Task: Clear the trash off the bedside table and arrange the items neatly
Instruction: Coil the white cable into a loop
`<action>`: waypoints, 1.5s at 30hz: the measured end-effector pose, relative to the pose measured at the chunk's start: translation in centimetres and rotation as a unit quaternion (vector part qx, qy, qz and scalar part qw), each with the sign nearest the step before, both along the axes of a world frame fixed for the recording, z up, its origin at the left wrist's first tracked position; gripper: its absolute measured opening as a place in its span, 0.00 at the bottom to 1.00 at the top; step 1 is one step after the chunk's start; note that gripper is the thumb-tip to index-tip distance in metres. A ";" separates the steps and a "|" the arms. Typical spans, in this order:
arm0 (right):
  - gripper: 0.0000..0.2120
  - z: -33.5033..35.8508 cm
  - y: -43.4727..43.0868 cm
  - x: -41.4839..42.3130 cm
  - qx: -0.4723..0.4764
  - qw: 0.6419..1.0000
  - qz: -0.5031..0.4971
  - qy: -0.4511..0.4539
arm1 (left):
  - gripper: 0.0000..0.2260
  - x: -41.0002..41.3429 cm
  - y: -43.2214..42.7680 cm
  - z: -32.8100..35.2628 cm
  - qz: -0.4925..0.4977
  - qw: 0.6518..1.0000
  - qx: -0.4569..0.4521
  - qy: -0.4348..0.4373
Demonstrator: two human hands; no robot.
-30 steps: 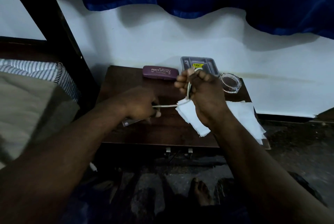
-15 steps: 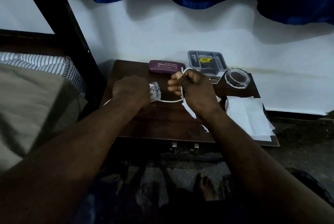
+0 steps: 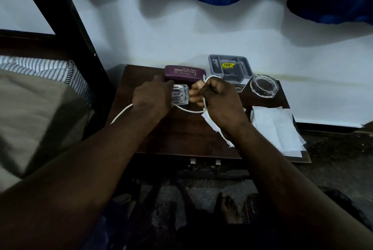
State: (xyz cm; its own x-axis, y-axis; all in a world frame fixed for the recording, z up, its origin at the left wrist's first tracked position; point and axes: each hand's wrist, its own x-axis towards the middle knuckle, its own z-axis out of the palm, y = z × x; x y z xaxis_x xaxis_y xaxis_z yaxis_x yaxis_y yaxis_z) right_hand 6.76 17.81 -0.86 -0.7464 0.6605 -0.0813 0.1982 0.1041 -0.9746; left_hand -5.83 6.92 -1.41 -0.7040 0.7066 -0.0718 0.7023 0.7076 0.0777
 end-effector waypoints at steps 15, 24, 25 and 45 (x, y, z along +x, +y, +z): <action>0.13 0.2 0.8 0.7 0.003 1.000 0.001 -0.006 | 0.32 -0.1 0.3 -0.7 -0.009 0.999 0.035 0.032; 0.11 0.2 0.4 0.4 0.006 1.000 0.010 -0.011 | 0.32 -0.4 0.2 -0.6 -0.006 0.999 0.039 0.038; 0.11 0.2 0.4 0.3 0.008 1.000 0.011 -0.010 | 0.31 -0.4 0.1 -0.6 -0.004 0.998 0.039 0.039; 0.14 -0.1 1.0 -0.2 -0.039 0.988 -0.111 0.100 | 0.18 2.3 -0.3 1.7 -0.230 0.971 0.040 -0.042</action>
State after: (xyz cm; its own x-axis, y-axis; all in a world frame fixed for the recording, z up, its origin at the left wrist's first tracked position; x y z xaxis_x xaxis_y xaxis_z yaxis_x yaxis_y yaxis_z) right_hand 6.60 18.83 -1.00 -0.5898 0.8075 -0.0035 0.0095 0.0026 -1.0000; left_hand -3.55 6.61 0.26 -0.3060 0.9509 -0.0472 0.9317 0.3093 0.1907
